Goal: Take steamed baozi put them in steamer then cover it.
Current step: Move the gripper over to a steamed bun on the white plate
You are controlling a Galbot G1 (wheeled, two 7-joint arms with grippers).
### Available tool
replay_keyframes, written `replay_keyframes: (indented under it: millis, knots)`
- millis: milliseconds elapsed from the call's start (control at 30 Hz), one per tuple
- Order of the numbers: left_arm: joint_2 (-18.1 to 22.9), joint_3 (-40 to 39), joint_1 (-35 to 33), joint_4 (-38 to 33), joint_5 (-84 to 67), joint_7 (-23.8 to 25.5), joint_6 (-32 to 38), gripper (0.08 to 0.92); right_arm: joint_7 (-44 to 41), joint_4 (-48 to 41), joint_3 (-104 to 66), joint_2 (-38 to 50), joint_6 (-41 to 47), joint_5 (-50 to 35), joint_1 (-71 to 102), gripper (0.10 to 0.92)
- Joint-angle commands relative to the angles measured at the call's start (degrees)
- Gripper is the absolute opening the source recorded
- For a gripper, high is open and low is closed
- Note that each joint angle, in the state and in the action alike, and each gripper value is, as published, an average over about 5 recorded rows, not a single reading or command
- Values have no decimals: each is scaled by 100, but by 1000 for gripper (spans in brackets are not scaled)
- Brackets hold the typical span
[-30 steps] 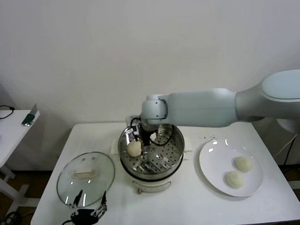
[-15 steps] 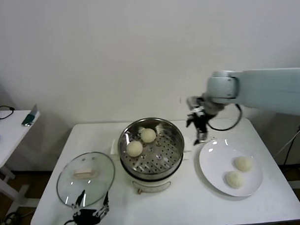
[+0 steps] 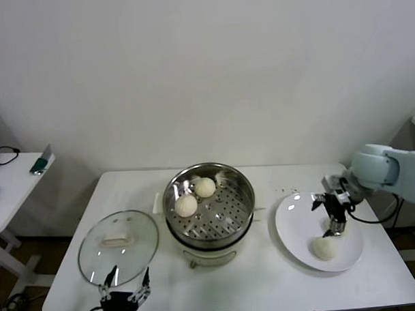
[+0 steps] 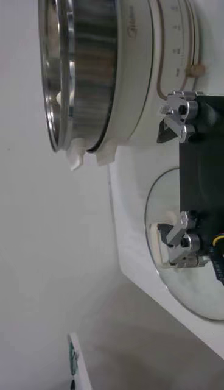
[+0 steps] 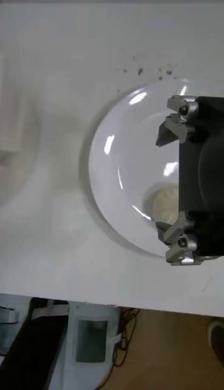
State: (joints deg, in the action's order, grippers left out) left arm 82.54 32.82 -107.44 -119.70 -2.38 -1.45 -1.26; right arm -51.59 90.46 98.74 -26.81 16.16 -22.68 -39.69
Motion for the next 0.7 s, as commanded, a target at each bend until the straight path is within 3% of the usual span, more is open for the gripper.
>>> replay_keyframes:
  millis: [33,700]
  knots:
    - [9,4,-23,10,9,-6,16,823,-25,-110,-974,573,-79,752,1425,823]
    - [7,-44,-13,52,83,-11,31,823,411,-601,-2690,287,241,1052,3176,823]
